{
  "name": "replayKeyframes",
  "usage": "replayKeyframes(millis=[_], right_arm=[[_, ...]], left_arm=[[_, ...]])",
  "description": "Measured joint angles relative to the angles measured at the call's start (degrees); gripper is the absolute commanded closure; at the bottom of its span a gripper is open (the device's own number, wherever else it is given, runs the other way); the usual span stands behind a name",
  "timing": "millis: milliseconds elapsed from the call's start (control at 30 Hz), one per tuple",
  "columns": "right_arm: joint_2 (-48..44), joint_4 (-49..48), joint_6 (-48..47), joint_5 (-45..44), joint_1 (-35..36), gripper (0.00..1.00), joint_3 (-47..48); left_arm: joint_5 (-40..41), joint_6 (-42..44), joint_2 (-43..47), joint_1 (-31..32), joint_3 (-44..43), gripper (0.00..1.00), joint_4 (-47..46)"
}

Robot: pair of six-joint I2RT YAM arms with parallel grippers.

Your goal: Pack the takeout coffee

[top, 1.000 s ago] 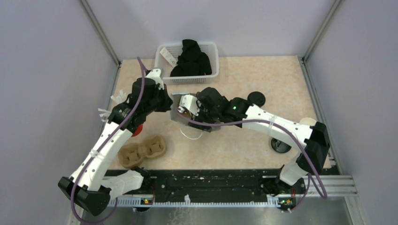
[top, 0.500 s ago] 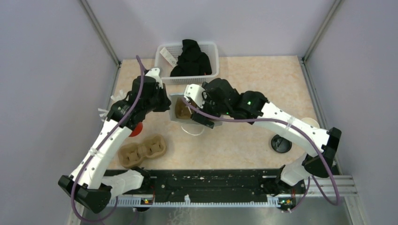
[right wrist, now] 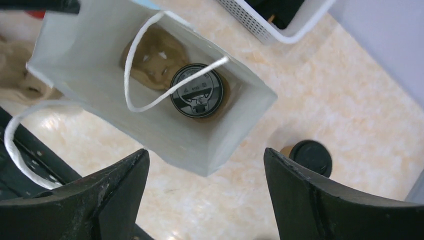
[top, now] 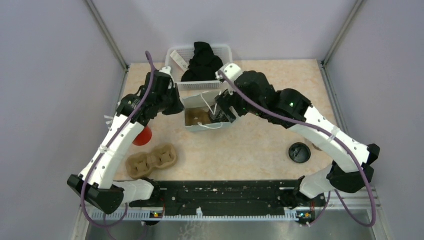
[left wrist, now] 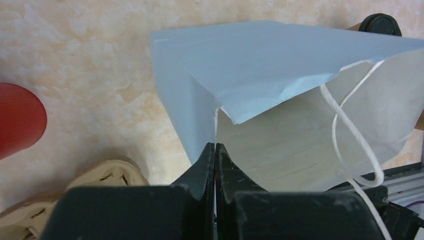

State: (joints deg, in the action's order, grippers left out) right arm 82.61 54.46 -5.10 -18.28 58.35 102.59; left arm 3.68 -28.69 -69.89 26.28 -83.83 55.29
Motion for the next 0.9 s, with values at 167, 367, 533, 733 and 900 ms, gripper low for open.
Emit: replayKeyframes(millis=[167, 367, 533, 733, 900], right_arm=[[-0.76, 2.89, 12.22, 0.61, -6.69, 0.15, 1.07], [1.40, 6.64, 18.78, 7.45, -12.17, 0.12, 2.10], [4.55, 9.60, 22.86, 14.82, -15.32, 0.22, 3.67], [13.97, 14.16, 26.80, 17.31, -17.38, 0.19, 12.20], [14.73, 15.69, 30.53, 20.13, -17.35, 0.17, 12.74]], left_arm=[[-0.92, -3.39, -1.92, 0.00, -2.36, 1.00, 3.32], [-1.60, -7.28, -2.34, 0.00, -2.80, 1.00, 5.55], [-4.24, -9.73, -2.21, -0.15, -2.12, 0.99, 5.53], [-8.76, -10.45, -1.92, -0.70, -0.24, 0.91, 4.63], [-11.96, -10.64, 0.00, -0.74, 2.21, 0.78, 3.23]])
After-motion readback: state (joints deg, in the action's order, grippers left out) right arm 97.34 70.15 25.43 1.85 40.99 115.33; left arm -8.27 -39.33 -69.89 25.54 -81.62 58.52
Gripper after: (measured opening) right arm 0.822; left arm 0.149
